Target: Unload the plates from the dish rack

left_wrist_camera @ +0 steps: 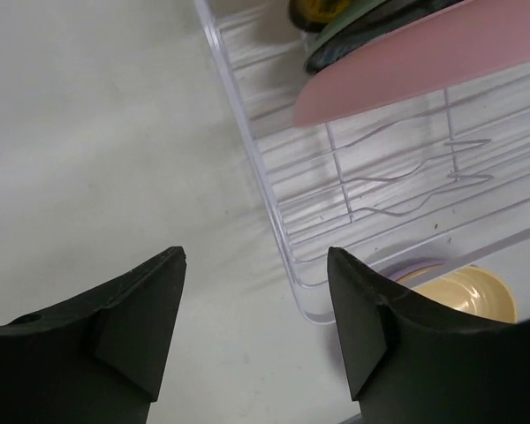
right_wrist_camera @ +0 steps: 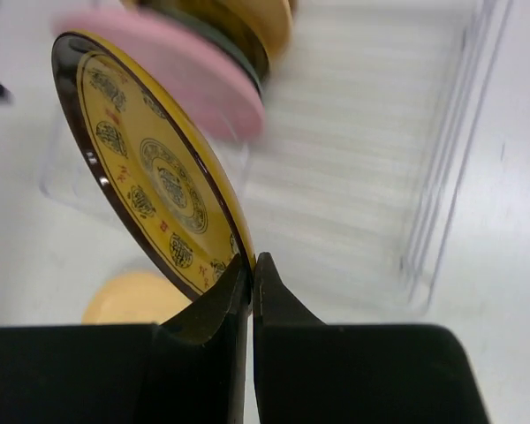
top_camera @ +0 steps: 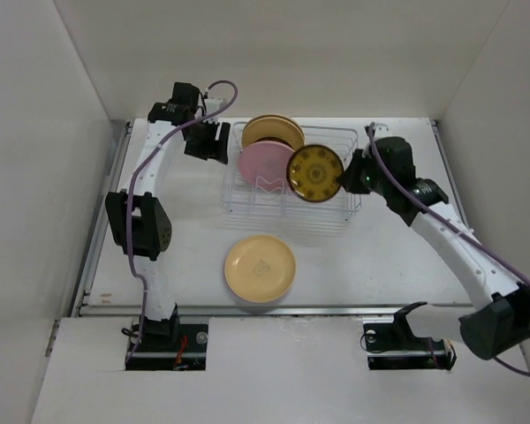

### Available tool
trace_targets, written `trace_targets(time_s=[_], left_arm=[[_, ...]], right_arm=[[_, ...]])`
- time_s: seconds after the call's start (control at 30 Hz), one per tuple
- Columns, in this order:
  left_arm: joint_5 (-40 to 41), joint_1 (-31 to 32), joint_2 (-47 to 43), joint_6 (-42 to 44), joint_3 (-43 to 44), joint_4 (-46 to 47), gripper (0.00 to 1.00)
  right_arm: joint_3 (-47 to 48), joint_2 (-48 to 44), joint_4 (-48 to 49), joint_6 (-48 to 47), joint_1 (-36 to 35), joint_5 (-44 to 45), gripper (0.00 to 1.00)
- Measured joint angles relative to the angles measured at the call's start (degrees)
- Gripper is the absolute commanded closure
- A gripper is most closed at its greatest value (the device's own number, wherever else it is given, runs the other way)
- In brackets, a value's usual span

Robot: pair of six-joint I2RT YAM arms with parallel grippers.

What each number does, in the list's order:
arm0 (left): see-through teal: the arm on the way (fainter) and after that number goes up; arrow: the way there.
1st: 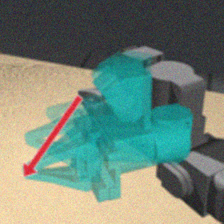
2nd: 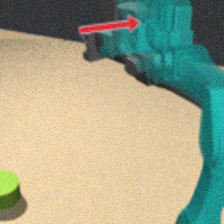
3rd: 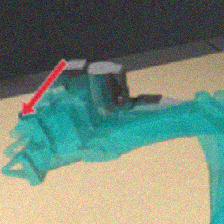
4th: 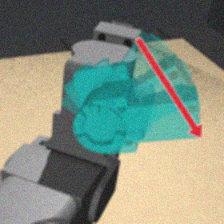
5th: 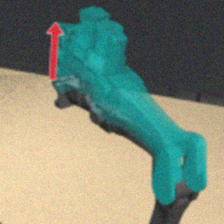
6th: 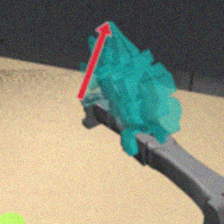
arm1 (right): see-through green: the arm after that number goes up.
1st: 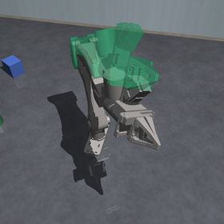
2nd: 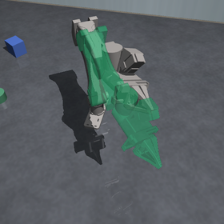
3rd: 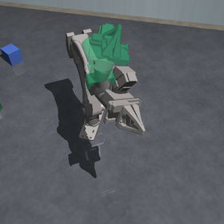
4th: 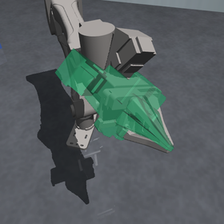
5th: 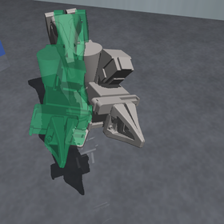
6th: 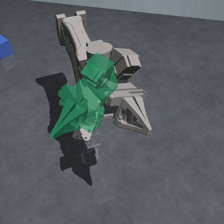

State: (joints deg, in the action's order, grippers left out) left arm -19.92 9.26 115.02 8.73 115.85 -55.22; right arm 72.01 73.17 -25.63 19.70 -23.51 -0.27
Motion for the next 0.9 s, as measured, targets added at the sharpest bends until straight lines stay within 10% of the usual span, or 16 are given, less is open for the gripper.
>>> trace_targets(time_s=[0.63,0.73,0.8,0.9], left_arm=[[-2.49,8.11,9.55,15.41,11.04,3.37,0.41],[-1.62,8.68,11.50,15.19,11.04,3.89,0.62],[-0.81,8.96,12.46,14.97,11.04,4.28,0.94],[3.89,9.05,12.68,16.46,11.04,6.43,1.00]], right_arm=[[-41.24,-25.24,-15.93,23.32,5.27,-10.19,1.00],[-42.51,-23.06,-15.74,24.65,5.44,-9.49,1.00],[-42.51,-22.27,-14.73,25.22,5.44,-8.55,0.99],[-42.49,-21.68,-12.85,25.90,5.46,-7.13,0.99]])
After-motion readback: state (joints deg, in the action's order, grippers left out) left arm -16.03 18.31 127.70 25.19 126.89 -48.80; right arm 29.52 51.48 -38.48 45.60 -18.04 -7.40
